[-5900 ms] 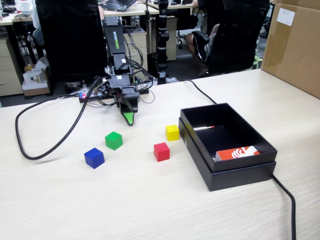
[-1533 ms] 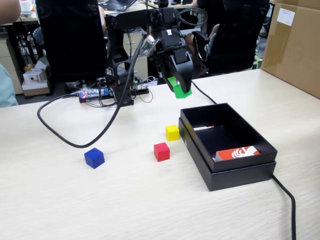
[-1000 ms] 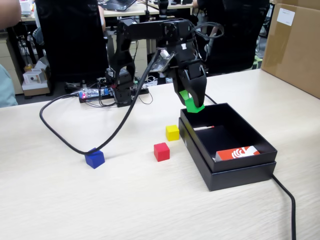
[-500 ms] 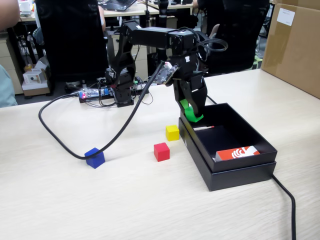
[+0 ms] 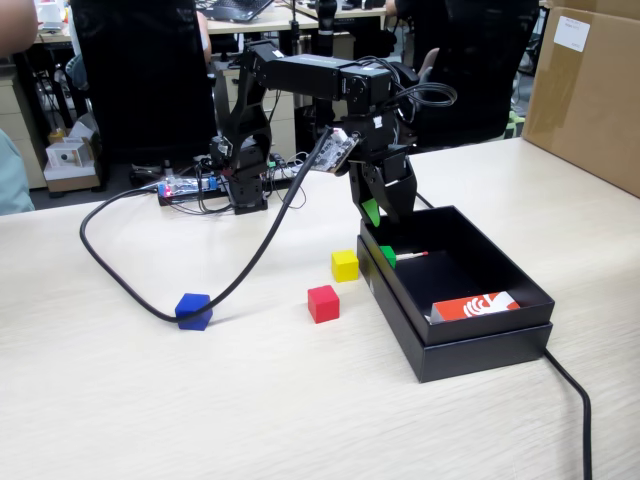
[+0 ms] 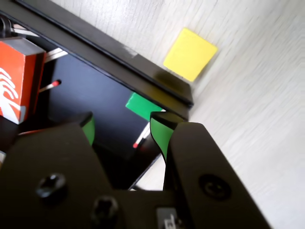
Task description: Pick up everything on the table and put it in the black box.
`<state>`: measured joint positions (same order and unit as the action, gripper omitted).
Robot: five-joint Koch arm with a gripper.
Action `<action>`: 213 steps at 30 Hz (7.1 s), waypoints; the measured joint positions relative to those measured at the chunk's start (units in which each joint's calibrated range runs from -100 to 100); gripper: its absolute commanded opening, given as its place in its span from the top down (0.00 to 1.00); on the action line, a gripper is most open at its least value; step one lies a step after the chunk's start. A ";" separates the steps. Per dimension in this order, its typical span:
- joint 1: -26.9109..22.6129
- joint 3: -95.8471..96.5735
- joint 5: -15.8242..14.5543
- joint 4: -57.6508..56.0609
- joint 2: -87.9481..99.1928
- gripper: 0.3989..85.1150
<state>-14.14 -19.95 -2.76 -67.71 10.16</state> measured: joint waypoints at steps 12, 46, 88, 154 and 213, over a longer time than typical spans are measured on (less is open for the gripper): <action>11.58 8.49 4.88 -0.62 21.62 0.51; 28.77 9.31 12.11 9.60 -14.11 0.87; 0.00 -12.41 0.44 4.80 -26.67 0.74; 0.05 -15.97 1.42 -0.70 -4.79 0.84; 3.42 27.02 -8.35 7.98 3.37 0.45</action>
<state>-10.72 7.07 -11.11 -59.74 13.53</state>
